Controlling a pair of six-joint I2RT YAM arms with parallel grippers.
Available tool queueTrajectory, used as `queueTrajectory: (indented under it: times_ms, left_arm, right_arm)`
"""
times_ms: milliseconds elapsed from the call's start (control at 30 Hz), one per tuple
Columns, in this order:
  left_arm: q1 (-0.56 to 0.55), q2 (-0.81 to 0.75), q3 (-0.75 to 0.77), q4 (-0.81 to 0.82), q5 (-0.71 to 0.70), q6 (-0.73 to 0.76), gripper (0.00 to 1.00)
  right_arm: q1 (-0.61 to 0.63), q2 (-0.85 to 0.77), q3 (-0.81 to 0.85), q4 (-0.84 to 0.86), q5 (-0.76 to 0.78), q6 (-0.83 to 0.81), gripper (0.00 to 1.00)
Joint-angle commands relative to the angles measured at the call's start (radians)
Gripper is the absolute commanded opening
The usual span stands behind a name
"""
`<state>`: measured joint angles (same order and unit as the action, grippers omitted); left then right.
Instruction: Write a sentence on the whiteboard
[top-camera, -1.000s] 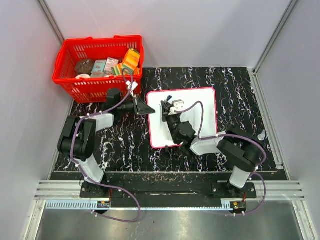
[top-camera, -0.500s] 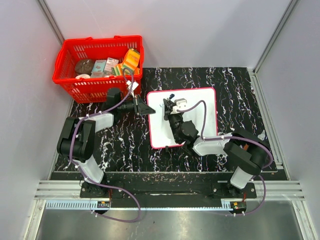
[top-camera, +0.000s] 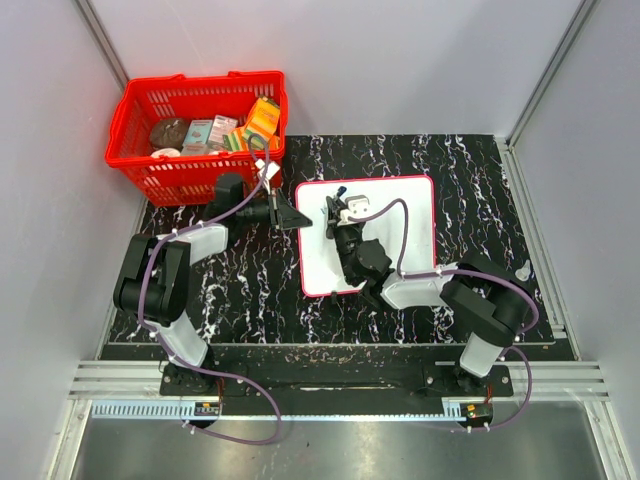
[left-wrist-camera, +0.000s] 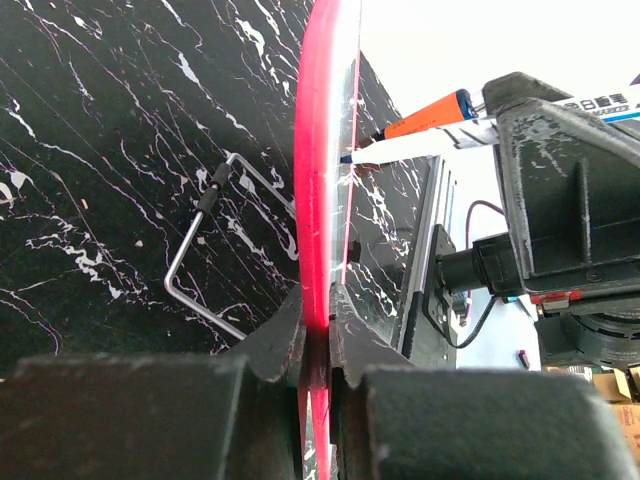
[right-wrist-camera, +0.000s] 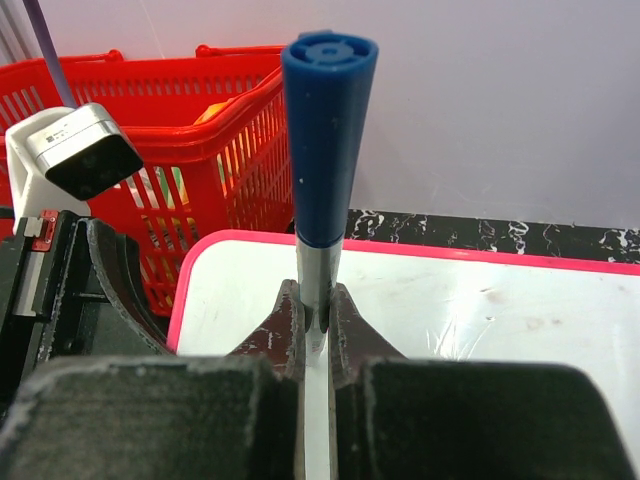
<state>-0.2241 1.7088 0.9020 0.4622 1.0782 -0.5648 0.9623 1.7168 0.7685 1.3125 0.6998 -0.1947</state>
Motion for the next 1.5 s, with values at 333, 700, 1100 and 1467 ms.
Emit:
queueTrajectory:
  times_ms: [333, 700, 1100, 1467]
  left_arm:
    - [-0.035, -0.014, 0.017, -0.096, -0.024, 0.167, 0.00]
    - [-0.037, -0.011, 0.021, -0.112, -0.035, 0.178, 0.00]
    - [-0.043, -0.008, 0.029, -0.140, -0.046, 0.200, 0.00]
    - [-0.043, -0.006, 0.032, -0.155, -0.054, 0.207, 0.00]
  right_arm:
    - [0.006, 0.007, -0.012, 0.125, 0.037, 0.063, 0.00]
    - [0.007, -0.034, -0.057, 0.088, 0.017, 0.126, 0.00]
    - [0.009, -0.059, -0.084, 0.053, -0.014, 0.176, 0.00]
    - [0.012, -0.091, -0.126, 0.031, -0.022, 0.189, 0.00]
